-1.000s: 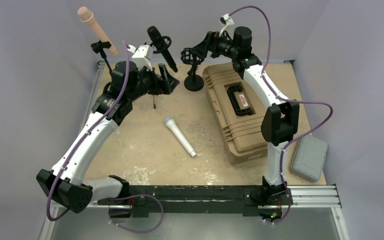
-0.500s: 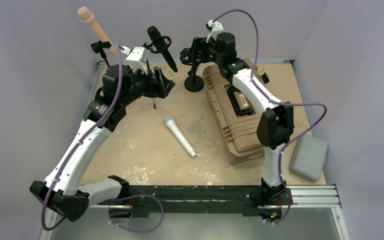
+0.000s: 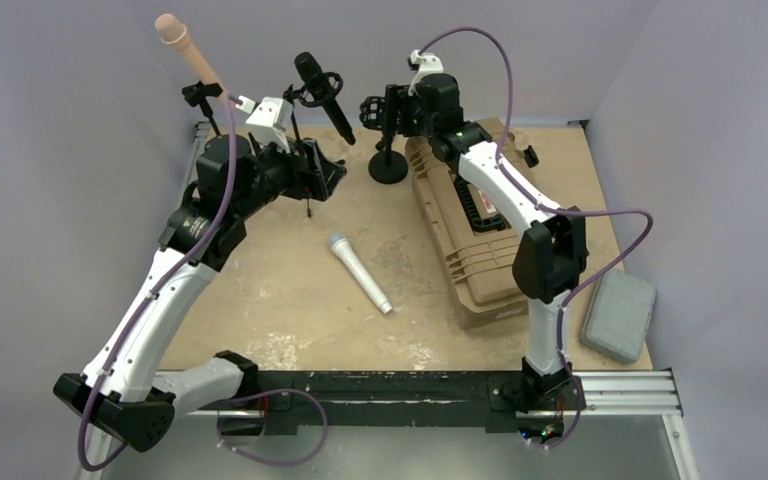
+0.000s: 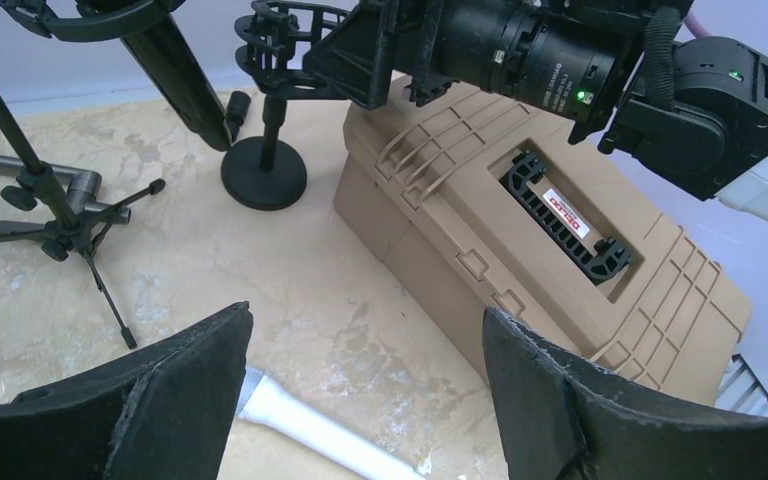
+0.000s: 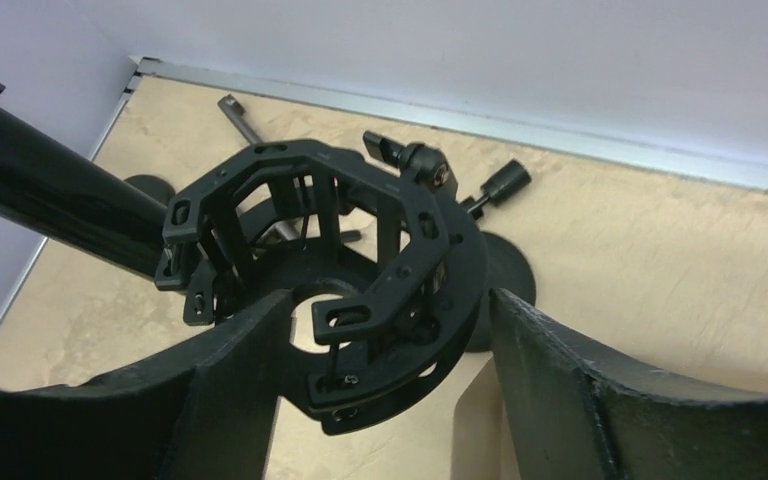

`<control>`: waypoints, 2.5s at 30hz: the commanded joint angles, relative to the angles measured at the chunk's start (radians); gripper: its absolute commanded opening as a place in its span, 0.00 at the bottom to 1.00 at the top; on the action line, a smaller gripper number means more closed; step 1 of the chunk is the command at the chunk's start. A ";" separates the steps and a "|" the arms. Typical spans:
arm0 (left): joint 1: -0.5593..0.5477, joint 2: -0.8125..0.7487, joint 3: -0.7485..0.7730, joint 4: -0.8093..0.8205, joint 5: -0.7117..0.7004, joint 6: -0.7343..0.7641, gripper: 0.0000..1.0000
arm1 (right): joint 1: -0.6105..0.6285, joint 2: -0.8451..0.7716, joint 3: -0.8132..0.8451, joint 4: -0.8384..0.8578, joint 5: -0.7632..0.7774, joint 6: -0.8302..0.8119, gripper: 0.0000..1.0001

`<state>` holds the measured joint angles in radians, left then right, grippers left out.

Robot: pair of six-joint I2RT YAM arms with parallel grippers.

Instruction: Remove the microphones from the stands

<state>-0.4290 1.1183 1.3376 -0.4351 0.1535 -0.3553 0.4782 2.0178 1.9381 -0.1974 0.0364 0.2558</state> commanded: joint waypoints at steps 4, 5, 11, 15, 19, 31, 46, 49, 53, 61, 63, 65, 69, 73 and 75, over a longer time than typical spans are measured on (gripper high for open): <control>-0.004 -0.046 -0.009 0.024 0.030 0.005 0.83 | 0.027 -0.058 0.006 -0.013 0.048 0.161 0.61; -0.005 -0.049 -0.010 0.025 0.031 0.003 0.83 | 0.029 -0.066 -0.001 -0.006 0.043 0.186 0.60; -0.005 -0.070 -0.017 0.032 0.038 -0.004 0.83 | 0.058 -0.112 -0.066 0.066 -0.009 0.286 0.63; -0.005 -0.080 -0.017 0.033 0.041 -0.007 0.83 | 0.068 -0.135 -0.116 0.118 -0.053 0.339 0.67; -0.004 -0.091 -0.016 0.034 0.041 -0.008 0.83 | 0.088 -0.161 -0.181 0.189 -0.101 0.381 0.70; -0.005 -0.109 -0.020 0.032 0.029 -0.004 0.83 | 0.100 -0.282 -0.256 0.163 -0.031 0.264 0.70; -0.005 -0.096 -0.028 0.036 0.023 -0.002 0.83 | 0.044 -0.188 -0.117 0.122 0.135 0.067 0.17; -0.005 -0.090 -0.028 0.036 0.022 -0.001 0.83 | 0.036 -0.135 -0.062 0.140 0.096 0.050 0.11; -0.005 -0.084 -0.028 0.035 0.019 0.002 0.84 | 0.023 -0.059 0.009 0.143 0.064 0.045 0.00; -0.005 -0.077 -0.028 0.032 0.013 0.007 0.84 | -0.009 -0.008 0.014 0.228 -0.033 0.054 0.00; -0.005 -0.077 -0.027 0.033 0.015 0.006 0.84 | -0.018 0.008 0.022 0.231 -0.060 0.062 0.00; -0.005 -0.077 -0.027 0.032 0.016 0.006 0.84 | -0.024 0.018 0.023 0.236 -0.083 0.071 0.00; -0.005 -0.077 -0.028 0.032 0.016 0.006 0.84 | -0.026 0.022 0.007 0.255 -0.102 0.078 0.00; -0.005 -0.077 -0.027 0.033 0.018 0.004 0.84 | -0.026 0.035 0.001 0.256 -0.110 0.088 0.00; -0.005 -0.076 -0.028 0.034 0.020 0.003 0.84 | -0.027 0.045 0.001 0.257 -0.110 0.091 0.00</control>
<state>-0.4290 1.0431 1.3106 -0.4347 0.1719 -0.3561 0.4511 2.0579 1.9102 0.0090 -0.0467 0.3351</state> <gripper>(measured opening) 0.842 0.001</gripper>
